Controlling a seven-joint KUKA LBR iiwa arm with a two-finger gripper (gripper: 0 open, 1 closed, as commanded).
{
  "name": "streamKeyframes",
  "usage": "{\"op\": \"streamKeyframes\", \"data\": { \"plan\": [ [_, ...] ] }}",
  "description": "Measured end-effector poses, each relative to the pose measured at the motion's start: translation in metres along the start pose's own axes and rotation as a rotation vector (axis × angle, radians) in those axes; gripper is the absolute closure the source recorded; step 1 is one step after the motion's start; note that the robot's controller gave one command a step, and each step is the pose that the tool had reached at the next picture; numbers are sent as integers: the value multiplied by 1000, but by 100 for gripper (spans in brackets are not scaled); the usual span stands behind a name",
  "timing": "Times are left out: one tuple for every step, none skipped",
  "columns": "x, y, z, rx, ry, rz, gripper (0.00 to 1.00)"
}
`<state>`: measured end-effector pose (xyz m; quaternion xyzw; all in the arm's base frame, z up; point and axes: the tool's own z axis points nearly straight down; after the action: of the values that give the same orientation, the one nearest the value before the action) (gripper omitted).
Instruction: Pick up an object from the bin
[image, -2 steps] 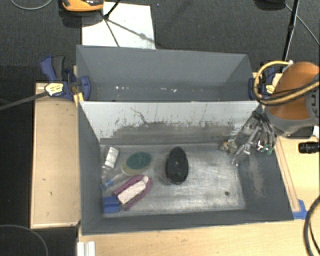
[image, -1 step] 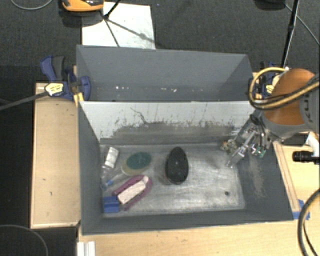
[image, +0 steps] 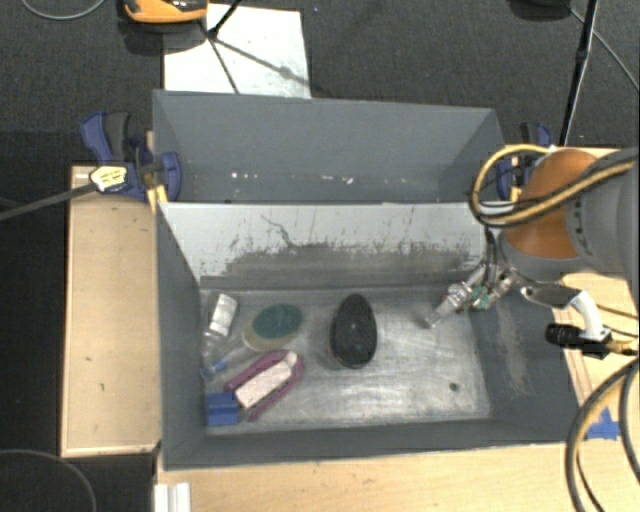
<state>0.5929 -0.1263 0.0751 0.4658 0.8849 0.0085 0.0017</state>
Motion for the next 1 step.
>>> {"op": "streamKeyframes", "data": {
  "plan": [
    [2, 4, -1, 11, -3, -9, 0]
  ]
}}
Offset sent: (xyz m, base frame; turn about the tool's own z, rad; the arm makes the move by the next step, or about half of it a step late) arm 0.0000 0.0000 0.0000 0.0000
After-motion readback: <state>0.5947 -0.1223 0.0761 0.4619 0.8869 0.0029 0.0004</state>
